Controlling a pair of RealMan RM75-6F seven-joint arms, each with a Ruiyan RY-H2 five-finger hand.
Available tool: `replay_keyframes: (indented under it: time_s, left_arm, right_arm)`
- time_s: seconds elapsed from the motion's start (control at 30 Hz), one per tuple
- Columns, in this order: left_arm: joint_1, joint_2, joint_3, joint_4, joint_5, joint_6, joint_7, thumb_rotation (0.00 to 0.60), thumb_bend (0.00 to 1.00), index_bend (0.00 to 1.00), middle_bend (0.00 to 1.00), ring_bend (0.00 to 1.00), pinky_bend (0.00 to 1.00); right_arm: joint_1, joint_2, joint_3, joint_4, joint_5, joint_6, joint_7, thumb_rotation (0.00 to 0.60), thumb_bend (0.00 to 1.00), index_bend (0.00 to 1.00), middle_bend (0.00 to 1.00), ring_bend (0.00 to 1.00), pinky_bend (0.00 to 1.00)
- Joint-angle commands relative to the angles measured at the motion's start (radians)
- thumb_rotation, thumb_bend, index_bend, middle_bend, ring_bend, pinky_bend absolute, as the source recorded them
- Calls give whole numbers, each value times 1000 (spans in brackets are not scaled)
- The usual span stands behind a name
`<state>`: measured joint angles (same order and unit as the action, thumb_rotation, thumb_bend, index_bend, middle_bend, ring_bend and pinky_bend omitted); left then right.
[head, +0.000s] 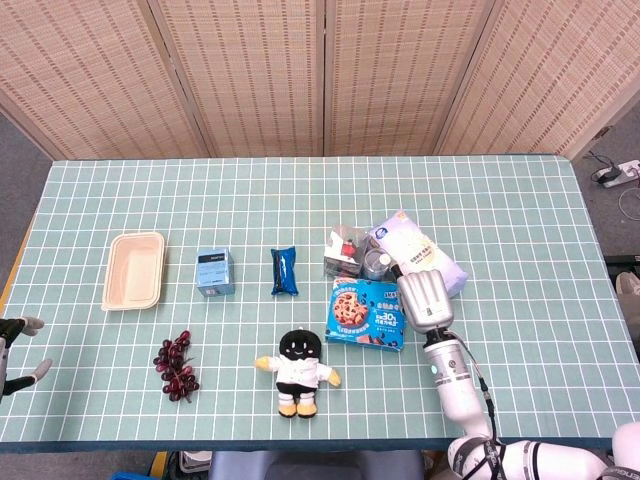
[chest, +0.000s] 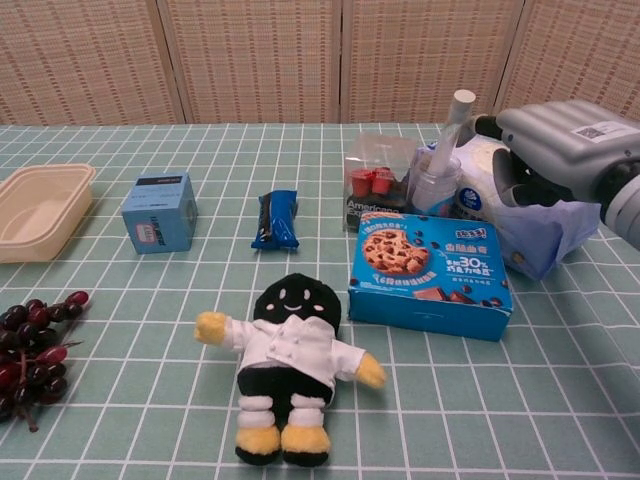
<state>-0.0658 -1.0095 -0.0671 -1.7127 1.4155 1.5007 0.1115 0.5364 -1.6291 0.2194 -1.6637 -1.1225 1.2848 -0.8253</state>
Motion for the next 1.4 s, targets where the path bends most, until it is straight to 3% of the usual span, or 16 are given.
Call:
replay_keyframes:
  time_s: [0.03,0.47,0.57,0.67,0.77,0.83,1.07,1.27,1.4]
  left_arm:
    - [0,1,0,0,1,-1,-1,600,188,471,444,335,440]
    - [0,6,1,-2,4,-4,-14,600,188,471,444,336,440]
    - [-2,6,2,-2,5,-9,-13,600,188,471,444,336,440]
    - [-4,5,4,-2,6,-14,-10,600,188,471,444,336,440]
    - [-6,5,5,-2,5,-20,-8,600,189,471,444,336,441]
    - [-8,6,6,-2,4,-24,-7,600,189,471,444,336,441]
    - [-12,6,9,-3,6,-35,-7,600,188,471,444,336,441]
    - [-12,9,10,-5,8,-37,-18,600,188,471,444,336,441]
    - [-12,16,10,-7,10,-38,-38,600,188,470,444,336,441]
  right_arm:
    - [8,-1,2,-2,6,-5,-5,600,1000,187,1000,1000,1000]
    - [14,21,0,-15,-3,17,30,600,969,187,1000,1000,1000]
    - [4,45,3,-19,-15,30,60,600,745,187,1000,1000,1000]
    - [-4,65,10,-18,-21,43,88,600,365,187,1000,1000,1000]
    - [-12,87,21,-21,-13,40,133,600,67,187,1000,1000,1000]
    - [-17,108,32,-35,9,19,179,600,1,187,1000,1000,1000]
    - [-18,142,78,-49,59,-73,401,600,0,193,1000,1000,1000]
    - [0,114,118,13,71,-141,602,600,14,338,1000,1000,1000]
    - [14,85,132,50,69,-141,651,600,66,361,1000,1000,1000]
